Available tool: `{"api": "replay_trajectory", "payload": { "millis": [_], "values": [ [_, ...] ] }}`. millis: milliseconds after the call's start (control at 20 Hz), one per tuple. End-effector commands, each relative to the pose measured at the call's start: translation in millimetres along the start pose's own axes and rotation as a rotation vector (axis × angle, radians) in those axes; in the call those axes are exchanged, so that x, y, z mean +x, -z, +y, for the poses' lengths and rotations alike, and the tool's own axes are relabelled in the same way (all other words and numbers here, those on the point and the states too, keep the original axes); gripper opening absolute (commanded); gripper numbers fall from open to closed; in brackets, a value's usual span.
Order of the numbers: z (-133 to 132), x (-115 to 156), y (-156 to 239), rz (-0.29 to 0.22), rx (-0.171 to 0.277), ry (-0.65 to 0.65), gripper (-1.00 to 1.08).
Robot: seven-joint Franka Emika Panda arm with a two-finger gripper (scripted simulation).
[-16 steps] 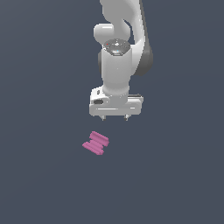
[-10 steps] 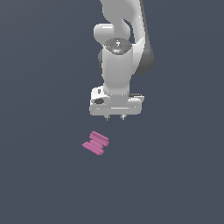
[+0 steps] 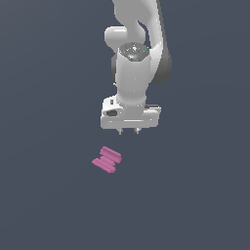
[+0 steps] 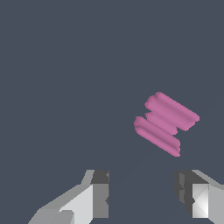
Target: Pick up the object and move it to a goal position.
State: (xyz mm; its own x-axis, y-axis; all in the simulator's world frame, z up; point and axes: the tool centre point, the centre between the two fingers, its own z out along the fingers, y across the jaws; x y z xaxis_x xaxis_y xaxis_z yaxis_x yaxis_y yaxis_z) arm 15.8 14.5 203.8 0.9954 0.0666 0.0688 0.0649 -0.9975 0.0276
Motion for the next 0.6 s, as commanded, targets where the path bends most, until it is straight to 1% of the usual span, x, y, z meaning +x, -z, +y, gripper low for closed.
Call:
{"api": "replay_trajectory", "payload": {
  "millis": [0,150,300,550],
  "values": [
    [0.7,-0.4,-4.0,-0.006,-0.013,0.013,0.28],
    [2.3,-1.0,-10.9,-0.017,-0.037,0.037,0.28],
    [4.6,-1.7,-20.3,-0.032,-0.071,0.070,0.28],
    [9.9,-3.4,-41.0,-0.065,-0.148,0.148,0.28]
  ]
}}
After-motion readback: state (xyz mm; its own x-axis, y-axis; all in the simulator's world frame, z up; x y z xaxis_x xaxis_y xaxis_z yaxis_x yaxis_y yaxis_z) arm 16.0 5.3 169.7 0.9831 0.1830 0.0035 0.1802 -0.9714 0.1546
